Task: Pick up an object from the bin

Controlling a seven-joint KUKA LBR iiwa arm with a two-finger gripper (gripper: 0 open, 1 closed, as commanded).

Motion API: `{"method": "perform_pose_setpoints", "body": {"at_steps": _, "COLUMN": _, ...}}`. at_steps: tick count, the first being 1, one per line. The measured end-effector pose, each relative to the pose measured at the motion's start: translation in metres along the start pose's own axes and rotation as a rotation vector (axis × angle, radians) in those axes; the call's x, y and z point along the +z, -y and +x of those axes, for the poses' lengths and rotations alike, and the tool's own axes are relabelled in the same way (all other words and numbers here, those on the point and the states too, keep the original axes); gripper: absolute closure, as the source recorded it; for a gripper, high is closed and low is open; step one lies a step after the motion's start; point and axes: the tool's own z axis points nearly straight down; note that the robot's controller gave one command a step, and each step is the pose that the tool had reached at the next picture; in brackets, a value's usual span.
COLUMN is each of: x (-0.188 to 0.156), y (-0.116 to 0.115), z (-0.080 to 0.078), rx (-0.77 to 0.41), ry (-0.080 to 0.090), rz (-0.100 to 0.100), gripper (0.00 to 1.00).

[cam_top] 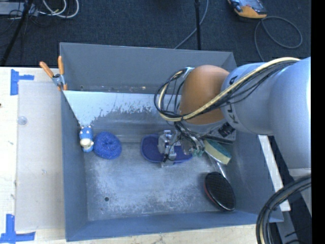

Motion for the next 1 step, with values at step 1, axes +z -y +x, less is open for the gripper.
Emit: {"method": "perform_pose_setpoints", "body": {"at_steps": 1, "x": -0.1117, "y": -0.0069, "z": -0.0023, "rx": 0.003, "ry": 0.0, "rz": 0.0, "gripper": 1.0}}
